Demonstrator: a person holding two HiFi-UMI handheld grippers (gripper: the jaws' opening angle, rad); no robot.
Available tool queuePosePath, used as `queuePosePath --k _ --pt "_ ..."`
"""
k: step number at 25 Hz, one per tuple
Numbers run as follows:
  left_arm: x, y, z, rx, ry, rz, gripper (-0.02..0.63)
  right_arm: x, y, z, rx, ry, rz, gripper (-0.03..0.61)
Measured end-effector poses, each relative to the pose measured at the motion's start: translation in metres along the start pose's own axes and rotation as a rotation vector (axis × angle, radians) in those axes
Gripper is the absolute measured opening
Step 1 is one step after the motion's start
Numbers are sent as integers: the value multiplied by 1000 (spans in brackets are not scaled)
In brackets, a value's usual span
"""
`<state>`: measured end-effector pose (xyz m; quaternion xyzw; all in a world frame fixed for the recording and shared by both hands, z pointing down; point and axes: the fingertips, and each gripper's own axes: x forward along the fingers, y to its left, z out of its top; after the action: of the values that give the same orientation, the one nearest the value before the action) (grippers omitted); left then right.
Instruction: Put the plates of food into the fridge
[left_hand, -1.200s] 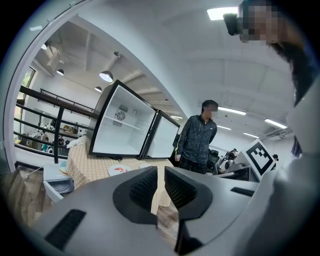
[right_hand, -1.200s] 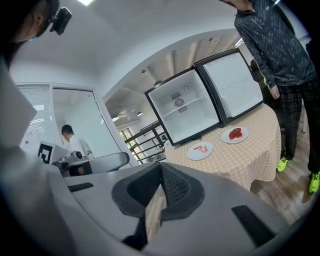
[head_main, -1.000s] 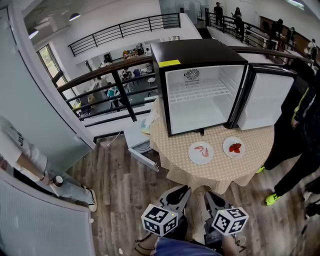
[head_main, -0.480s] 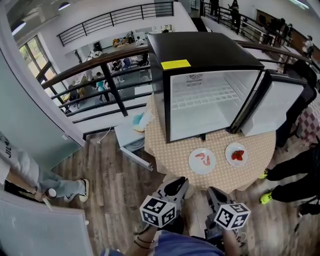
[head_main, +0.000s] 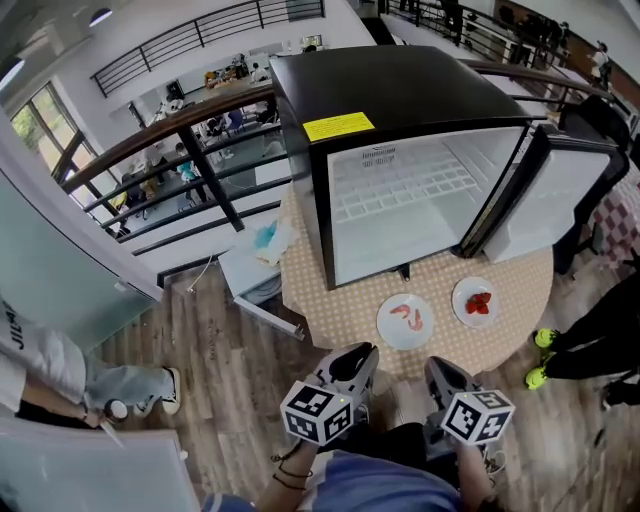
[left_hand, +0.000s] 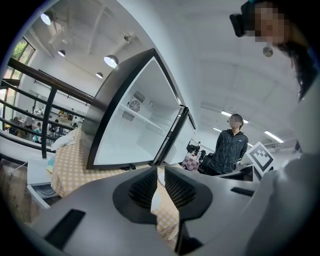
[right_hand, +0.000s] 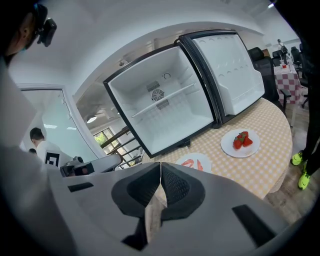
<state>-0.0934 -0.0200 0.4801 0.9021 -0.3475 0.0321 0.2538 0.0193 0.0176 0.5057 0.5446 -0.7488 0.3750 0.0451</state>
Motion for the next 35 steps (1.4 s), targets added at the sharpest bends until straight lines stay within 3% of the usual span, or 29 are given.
queuePosePath --k 3,7,13,18,21,26,32,35 --pt "9 0 -7 5 32 -20 45 1 -12 5 10 -17 1 17" --pt "18 -2 -19 -3 86 -31 108 4 -28 12 37 -18 -8 17" --pt "33 10 -32 -16 149 11 107 15 -63 33 62 -9 -13 17" --pt "49 29 -36 -93 159 76 107 31 -81 52 85 42 21 17" --pt "58 42 -46 -114 205 110 107 41 -90 60 62 84 13 17" --pt "74 64 -80 -137 317 155 107 70 -124 51 10 185 -3 17" --pt "91 76 -116 -186 432 171 107 101 -143 7 -80 364 30 18" --pt "98 78 -129 -212 469 176 107 111 -151 -12 -72 421 40 21"
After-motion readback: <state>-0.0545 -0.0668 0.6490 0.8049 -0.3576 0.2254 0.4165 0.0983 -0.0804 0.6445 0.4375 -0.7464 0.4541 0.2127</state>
